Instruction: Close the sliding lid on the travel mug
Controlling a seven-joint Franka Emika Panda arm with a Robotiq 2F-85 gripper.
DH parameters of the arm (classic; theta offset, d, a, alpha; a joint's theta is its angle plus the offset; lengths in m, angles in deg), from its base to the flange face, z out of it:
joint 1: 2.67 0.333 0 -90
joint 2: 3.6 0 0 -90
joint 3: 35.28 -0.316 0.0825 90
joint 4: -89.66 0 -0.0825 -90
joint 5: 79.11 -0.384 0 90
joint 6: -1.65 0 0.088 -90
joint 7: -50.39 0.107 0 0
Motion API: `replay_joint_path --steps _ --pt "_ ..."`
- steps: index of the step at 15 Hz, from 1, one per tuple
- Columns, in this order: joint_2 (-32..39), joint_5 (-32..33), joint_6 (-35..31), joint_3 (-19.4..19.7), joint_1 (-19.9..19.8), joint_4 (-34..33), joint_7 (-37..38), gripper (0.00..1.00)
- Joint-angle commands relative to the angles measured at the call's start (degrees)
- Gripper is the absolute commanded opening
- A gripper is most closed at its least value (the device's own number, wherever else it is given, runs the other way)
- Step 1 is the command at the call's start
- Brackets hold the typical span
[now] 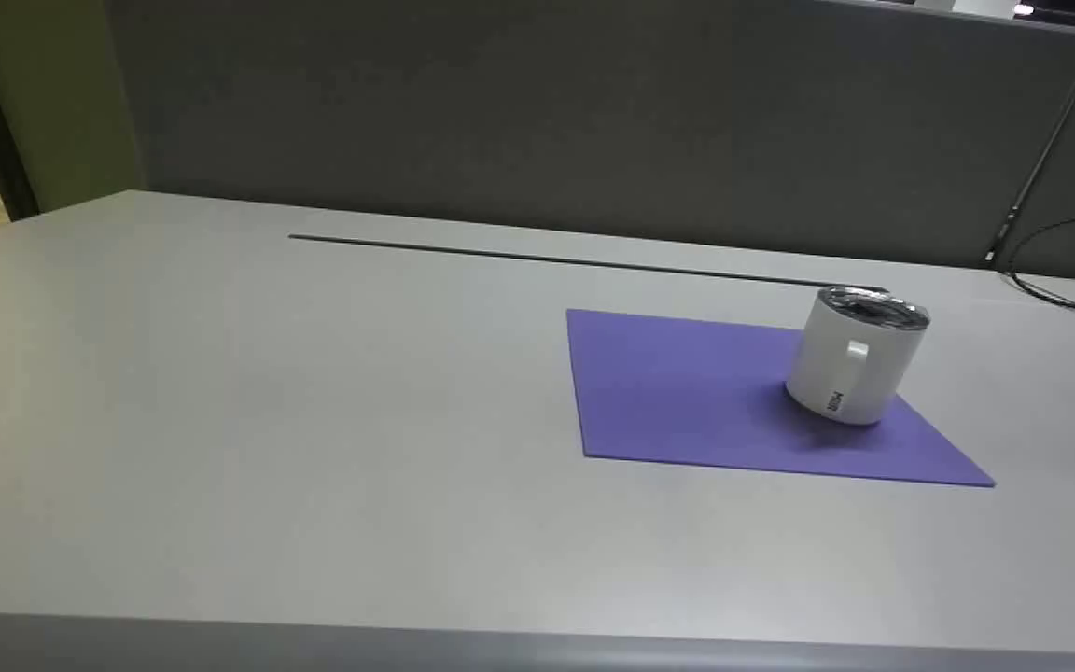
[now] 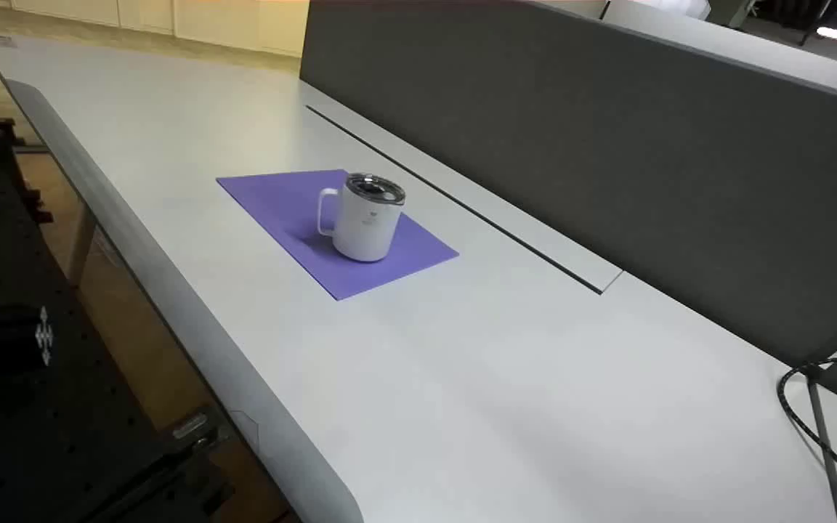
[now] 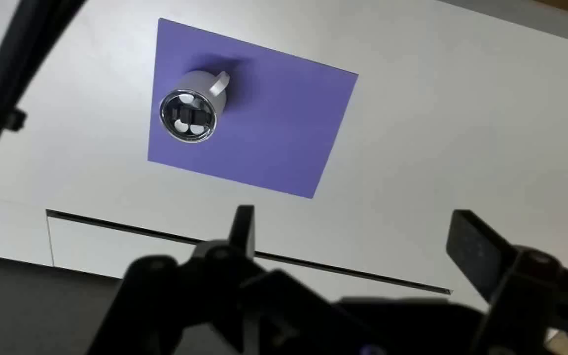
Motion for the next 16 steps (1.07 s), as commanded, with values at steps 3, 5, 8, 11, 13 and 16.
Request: replay_joint_path --steps 3,5,8,11,13,16 --pt "-0.1 0.0 -0.2 0.0 0.0 -0.1 0.0 1.0" --pt "-0.2 0.0 -0.2 0.0 0.0 -0.1 0.0 1.0" --pt "-0.2 0.0 -0.2 0.0 0.0 -0.1 0.0 1.0" --pt "-0.2 0.0 -0.2 0.0 0.0 -0.1 0.0 1.0" --pt "2.9 1.6 -3.9 3.0 -1.5 1.5 -3.0 1.0" --pt "9.0 3.7 -11.1 8.0 -4.2 4.7 -8.5 1.0"
